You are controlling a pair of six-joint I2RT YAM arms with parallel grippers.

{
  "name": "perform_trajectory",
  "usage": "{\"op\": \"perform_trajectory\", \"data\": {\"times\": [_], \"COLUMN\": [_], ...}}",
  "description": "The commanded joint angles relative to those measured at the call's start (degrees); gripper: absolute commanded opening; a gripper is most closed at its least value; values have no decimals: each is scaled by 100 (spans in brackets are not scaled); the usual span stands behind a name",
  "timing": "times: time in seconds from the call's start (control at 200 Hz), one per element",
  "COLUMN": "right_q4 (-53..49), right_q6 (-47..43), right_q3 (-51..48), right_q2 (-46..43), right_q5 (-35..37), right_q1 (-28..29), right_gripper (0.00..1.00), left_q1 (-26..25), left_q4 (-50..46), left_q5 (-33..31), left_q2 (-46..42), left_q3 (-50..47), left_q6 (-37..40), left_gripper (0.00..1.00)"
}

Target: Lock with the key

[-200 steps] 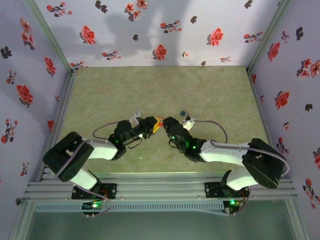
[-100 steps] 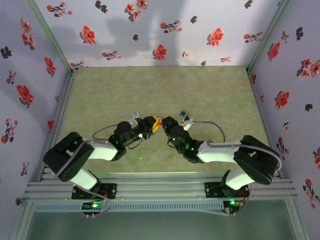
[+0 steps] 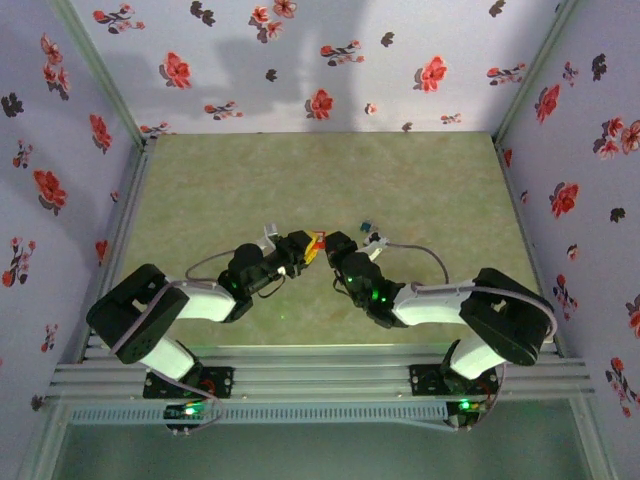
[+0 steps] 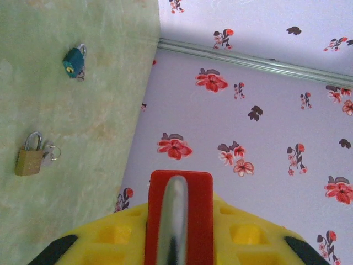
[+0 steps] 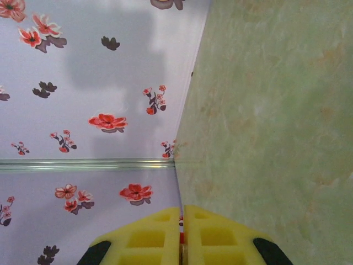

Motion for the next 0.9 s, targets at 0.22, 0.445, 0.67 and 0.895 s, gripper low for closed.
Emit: {"op": "perform_trajectory", "data": {"times": [0.22,0.445,0.67,0.895], "right_q4": [795,1289,1319,1640], "right_q6": [-200,-206,-148,-97], "right_q3": [-128,-424,-614,-834], "right_q2": [490,560,422,404], "right_q5": [-93,334,574,748], "right_q1": [45,111,126,133], "right_gripper": [0,0,0,0], "left_q1": [-207,-207,-207,-207], "left_q4": [256,242,211,175], "left_q5": [132,71,28,-26], "left_q2": [68,65,73,52], "left_q3": [35,35,44,71], "left_q6": [5,20,66,92], "left_gripper": [0,0,0,0]}}
